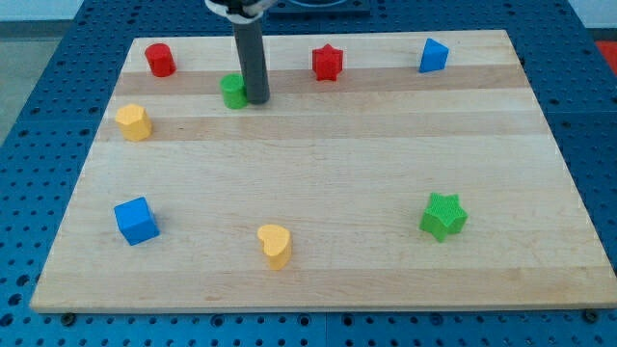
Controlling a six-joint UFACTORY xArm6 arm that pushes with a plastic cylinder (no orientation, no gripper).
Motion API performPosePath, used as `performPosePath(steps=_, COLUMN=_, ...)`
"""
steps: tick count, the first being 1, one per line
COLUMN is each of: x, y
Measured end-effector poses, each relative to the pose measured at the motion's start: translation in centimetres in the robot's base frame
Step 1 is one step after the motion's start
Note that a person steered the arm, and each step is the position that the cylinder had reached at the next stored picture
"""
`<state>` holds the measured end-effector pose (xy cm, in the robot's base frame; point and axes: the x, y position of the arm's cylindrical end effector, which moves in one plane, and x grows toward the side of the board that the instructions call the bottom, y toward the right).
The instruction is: Push the red circle into the green circle
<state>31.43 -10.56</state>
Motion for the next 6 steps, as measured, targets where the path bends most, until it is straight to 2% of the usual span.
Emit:
performPosePath(steps=1, x=-1.5, y=-4.7)
performPosePath(steps=2, x=-2.1, y=-4.6)
performPosePath(steps=4, x=-12.2, y=-3.4)
performPosePath(steps=6, x=-12.3, y=-8.8)
